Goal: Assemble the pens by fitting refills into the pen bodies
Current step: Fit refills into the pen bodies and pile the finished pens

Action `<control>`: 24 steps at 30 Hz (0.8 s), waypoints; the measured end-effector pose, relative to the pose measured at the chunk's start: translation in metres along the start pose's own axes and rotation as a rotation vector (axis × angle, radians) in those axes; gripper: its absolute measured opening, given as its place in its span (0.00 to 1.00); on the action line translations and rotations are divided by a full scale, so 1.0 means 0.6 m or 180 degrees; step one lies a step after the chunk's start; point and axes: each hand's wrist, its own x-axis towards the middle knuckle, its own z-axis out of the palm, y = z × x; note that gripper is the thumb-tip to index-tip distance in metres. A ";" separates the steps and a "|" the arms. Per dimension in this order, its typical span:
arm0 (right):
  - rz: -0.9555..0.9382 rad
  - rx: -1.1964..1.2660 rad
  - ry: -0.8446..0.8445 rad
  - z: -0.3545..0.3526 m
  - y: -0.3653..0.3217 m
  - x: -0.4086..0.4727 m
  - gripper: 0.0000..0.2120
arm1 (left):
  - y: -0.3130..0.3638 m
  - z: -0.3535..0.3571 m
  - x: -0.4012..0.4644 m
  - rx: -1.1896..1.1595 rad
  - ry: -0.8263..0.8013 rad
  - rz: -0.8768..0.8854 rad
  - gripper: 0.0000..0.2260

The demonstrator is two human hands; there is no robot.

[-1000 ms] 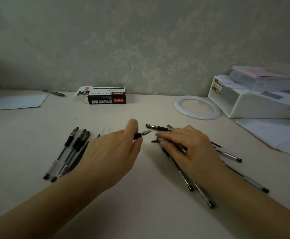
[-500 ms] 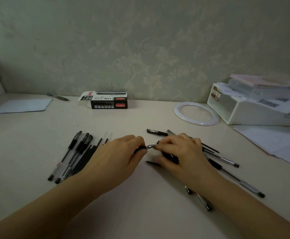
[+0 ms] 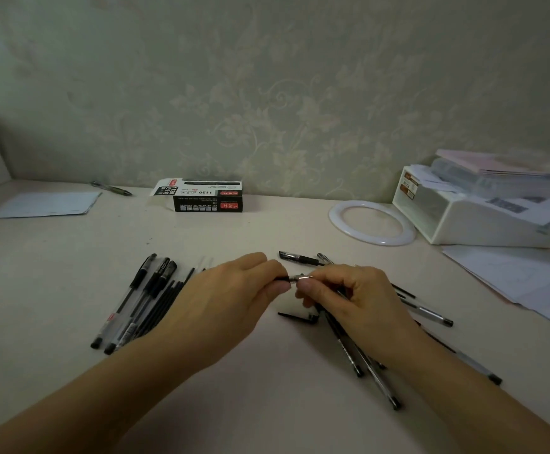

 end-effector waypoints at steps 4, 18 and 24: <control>0.0175 0.0246 0.0009 0.002 0.000 0.000 0.12 | 0.000 -0.002 -0.002 0.0052 -0.0090 -0.0002 0.21; 0.0149 0.0332 -0.0165 -0.004 0.004 0.000 0.02 | -0.003 0.003 -0.004 0.0075 -0.0507 -0.0087 0.29; 0.0056 -0.0104 -0.0183 -0.007 0.000 0.002 0.09 | -0.001 0.006 -0.002 -0.0016 -0.0411 -0.0113 0.17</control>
